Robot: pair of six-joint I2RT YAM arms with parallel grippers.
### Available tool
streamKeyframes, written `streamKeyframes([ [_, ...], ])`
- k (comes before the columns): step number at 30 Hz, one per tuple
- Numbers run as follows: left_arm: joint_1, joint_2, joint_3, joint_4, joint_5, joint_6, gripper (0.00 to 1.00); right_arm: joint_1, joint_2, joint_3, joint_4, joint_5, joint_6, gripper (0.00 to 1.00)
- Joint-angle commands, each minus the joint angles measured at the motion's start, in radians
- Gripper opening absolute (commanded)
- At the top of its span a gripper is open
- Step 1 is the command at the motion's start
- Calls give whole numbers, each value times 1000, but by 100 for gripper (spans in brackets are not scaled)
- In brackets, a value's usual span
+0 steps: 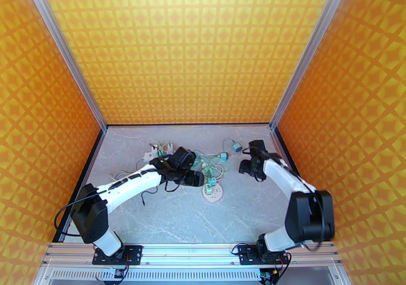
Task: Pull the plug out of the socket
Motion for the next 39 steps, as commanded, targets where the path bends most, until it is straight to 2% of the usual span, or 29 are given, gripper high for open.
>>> streamKeyframes([
  [1,-32,35,26,47,-2,-2,69,31,-96,-68,101,-142,45,71],
  [5,-75,97,59,49,-28,5,67,88,-179,-149,165,-222,92,62],
  [11,-116,215,145,-5,-99,-3,59,170,-212,-258,290,-339,175,48],
  [18,-123,315,232,-36,-144,-6,56,189,-223,-341,365,-388,208,48],
  [23,-131,375,293,-84,-178,2,48,192,-163,-373,415,-452,210,47],
  [26,-134,391,300,-101,-178,5,38,201,-127,-384,443,-479,217,47],
  [31,-139,403,301,-125,-184,18,33,225,-84,-399,481,-500,234,48],
  [34,-141,414,312,-141,-187,29,33,229,-64,-410,490,-509,241,49],
  [39,-151,435,336,-163,-187,45,39,234,-58,-432,498,-523,250,53],
])
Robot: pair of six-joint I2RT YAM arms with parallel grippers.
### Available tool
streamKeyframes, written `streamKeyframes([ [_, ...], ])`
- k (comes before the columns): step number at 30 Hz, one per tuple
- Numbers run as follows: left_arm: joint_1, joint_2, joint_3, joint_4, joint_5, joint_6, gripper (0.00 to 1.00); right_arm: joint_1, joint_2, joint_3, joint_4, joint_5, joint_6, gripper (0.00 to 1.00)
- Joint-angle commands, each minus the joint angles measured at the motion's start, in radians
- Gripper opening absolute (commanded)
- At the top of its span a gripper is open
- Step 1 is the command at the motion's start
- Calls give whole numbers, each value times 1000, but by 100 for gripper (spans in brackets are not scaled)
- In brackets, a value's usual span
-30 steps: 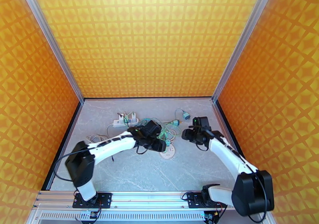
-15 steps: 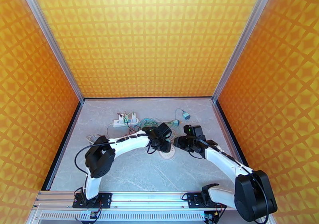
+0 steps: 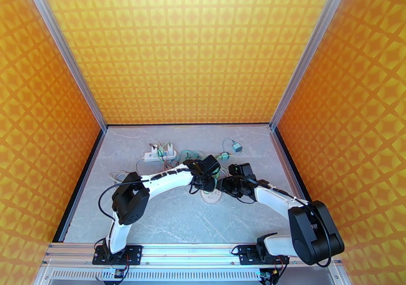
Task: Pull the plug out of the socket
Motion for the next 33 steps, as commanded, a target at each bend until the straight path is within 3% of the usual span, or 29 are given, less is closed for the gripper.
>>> streamKeyframes([
  [1,-26,51,19,-47,4,37,40,23,16,-27,44,-67,23,53],
  [12,-30,65,25,-54,4,54,32,75,82,-40,117,-71,72,55],
  [20,-39,65,49,-74,4,71,18,86,177,-21,12,11,61,36],
  [33,-96,93,74,-117,-79,130,10,87,226,-61,-34,83,88,30],
])
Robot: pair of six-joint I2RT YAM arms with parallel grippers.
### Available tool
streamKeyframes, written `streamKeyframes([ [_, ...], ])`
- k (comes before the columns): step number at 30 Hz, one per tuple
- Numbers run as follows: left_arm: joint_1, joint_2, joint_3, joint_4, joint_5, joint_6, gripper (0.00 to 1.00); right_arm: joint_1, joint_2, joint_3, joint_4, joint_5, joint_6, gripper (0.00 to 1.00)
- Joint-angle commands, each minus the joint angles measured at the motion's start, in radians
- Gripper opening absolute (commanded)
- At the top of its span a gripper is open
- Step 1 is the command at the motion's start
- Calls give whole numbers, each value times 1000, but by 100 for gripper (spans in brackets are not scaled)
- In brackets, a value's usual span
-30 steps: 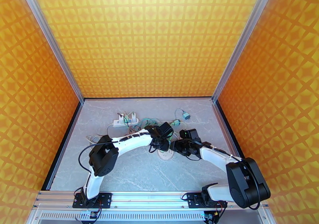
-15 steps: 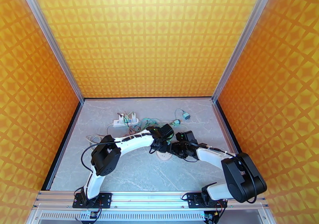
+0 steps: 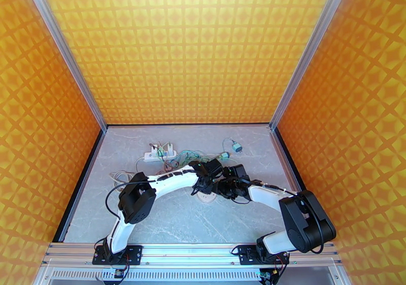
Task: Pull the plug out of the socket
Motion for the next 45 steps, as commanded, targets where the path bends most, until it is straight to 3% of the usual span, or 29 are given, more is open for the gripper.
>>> streamKeyframes([
  [1,-59,32,12,4,78,51,9,22,111,-68,-117,148,35,30],
  [6,-49,20,17,2,90,22,5,24,107,-68,-142,180,27,28],
  [15,46,-78,-99,139,300,-61,3,26,99,-78,-161,211,20,25],
  [23,18,-48,-54,81,272,-22,3,38,106,-74,-158,209,28,24],
  [34,-111,66,73,-93,63,58,0,83,150,-51,-168,231,41,23],
  [40,-107,35,61,-79,71,30,0,90,157,-53,-168,242,44,23],
  [45,-59,-12,31,-32,171,-3,0,91,157,-56,-169,249,43,22],
])
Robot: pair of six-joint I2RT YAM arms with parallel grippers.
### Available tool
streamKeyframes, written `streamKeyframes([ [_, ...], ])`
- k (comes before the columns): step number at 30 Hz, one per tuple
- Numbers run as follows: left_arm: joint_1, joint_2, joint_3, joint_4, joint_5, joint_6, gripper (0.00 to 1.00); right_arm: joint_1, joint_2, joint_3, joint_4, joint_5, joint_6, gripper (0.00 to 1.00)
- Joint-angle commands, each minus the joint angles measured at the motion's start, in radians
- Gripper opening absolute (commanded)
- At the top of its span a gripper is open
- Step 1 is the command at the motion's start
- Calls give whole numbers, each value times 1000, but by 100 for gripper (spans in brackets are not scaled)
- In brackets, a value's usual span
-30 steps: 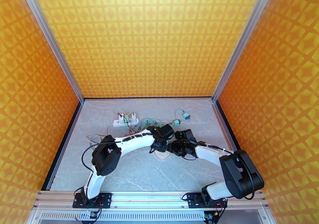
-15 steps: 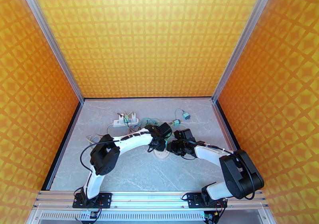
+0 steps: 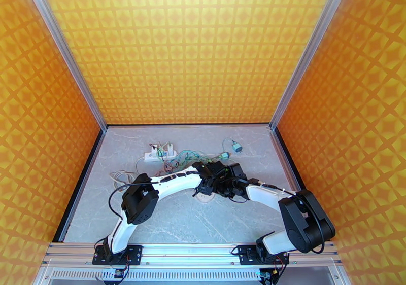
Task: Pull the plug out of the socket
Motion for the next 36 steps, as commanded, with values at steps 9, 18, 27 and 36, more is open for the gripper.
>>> streamKeyframes([
  [9,29,-96,-46,90,390,-28,0,43,150,-84,-147,175,13,22],
  [18,-16,-27,53,-52,250,37,0,42,158,-79,-145,171,10,21],
  [27,-82,49,118,-122,163,79,0,44,166,-69,-158,176,7,20],
  [36,-45,-13,78,-62,244,34,0,48,166,-66,-163,188,9,20],
])
